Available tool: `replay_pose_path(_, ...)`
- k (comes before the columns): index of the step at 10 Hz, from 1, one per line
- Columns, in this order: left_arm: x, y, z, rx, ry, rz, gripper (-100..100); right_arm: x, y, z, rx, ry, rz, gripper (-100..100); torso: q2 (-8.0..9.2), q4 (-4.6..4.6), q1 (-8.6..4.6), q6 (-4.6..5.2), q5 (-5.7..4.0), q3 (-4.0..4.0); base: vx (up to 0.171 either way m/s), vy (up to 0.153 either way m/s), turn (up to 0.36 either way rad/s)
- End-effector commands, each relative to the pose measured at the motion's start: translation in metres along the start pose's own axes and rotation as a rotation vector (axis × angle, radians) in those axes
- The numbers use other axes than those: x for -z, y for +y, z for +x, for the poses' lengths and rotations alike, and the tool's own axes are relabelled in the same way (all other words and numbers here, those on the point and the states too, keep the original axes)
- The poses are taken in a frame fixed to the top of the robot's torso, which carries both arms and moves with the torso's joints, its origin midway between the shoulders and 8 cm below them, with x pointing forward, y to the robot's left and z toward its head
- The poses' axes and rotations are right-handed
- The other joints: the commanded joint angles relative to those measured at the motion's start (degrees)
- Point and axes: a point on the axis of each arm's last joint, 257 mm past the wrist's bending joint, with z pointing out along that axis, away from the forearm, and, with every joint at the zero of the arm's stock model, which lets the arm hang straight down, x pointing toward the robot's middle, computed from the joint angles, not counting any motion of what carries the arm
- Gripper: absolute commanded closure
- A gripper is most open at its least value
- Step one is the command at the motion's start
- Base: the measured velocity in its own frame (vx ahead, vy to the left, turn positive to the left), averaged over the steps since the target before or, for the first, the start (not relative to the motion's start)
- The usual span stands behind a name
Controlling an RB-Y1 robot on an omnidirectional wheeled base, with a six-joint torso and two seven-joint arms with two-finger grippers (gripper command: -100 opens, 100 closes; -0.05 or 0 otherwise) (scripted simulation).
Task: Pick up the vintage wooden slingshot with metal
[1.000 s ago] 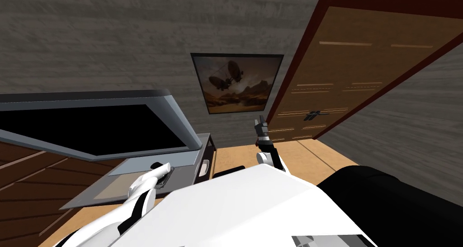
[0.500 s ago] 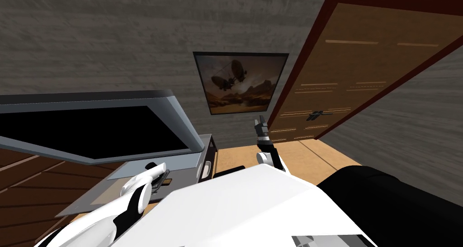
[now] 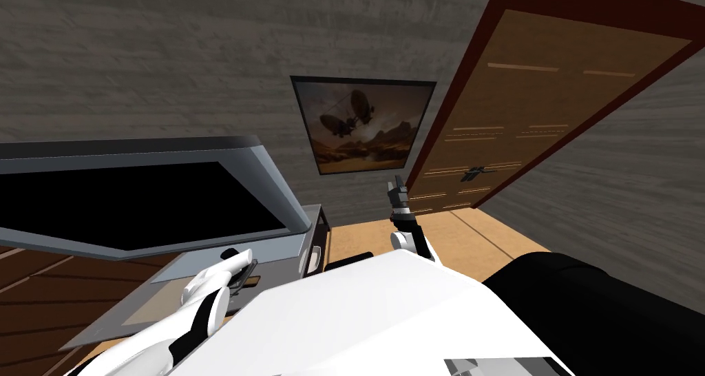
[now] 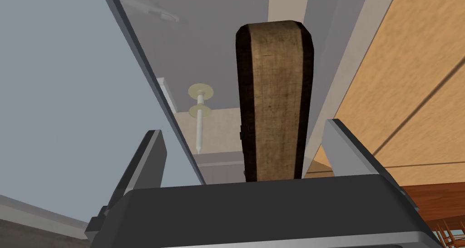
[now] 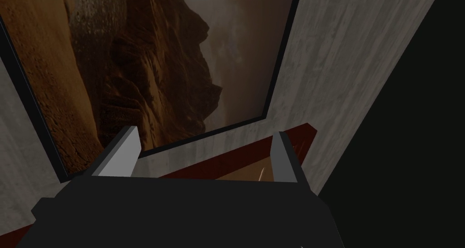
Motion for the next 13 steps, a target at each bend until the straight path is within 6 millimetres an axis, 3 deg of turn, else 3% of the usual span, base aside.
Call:
replay_pose_path(1,0.0,-0.005,-0.005,0.003,-0.011,0.015,-100,0.0,0.0,0.0,0.0,0.0,0.0,0,0.0,0.0,0.0,0.0,0.0,0.0,-0.014,0.023,0.013)
replay_pose_path(6,-0.017,0.033,0.011,0.057,0.007,-0.037,-100,0.0,0.0,0.0,0.0,0.0,0.0,0,0.0,-0.01,-0.04,0.03,0.0,0.0,-0.014,0.026,-0.105)
replay_pose_path(9,-0.017,0.032,0.011,0.057,0.008,-0.038,-100,0.0,0.0,0.0,0.0,0.0,0.0,0,-0.02,-0.01,-0.05,-0.03,0.0,-0.01,-0.013,0.03,-0.009)
replay_pose_path(10,-0.017,0.033,0.011,0.058,0.007,-0.037,100,0.0,0.0,0.0,0.0,0.0,0.0,0,-0.06,-0.01,-0.13,-0.02,-0.02,-0.03,0.0,0.0,0.0)
replay_pose_path(13,-0.017,0.033,0.011,0.059,0.008,-0.039,100,0.0,0.0,0.0,0.0,0.0,0.0,0,-0.12,-0.02,-0.12,0.04,0.0,-0.06,-0.001,0.0,0.004)
